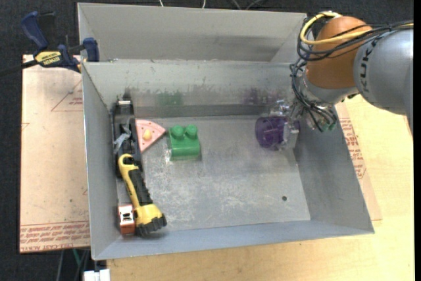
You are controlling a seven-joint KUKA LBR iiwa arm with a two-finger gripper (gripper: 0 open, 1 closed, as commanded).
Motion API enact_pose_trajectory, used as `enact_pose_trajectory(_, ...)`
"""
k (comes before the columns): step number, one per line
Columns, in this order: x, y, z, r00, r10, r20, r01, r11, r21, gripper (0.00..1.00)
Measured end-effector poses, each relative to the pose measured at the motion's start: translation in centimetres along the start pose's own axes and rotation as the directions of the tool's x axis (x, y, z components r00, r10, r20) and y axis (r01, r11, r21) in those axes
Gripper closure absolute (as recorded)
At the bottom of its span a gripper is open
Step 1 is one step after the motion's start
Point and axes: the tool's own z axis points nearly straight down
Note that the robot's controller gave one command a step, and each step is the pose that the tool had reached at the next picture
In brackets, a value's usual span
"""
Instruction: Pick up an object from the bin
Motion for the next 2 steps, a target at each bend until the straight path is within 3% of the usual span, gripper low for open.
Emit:
enact_pose_trajectory(1,0.0,0.0,0.0,1.000,0.000,0.000,0.000,1.000,0.000,1.00)
enact_pose_trajectory(2,0.2,0.1,-2.2,1.000,-0.001,-0.007,0.001,1.000,-0.003,1.00)
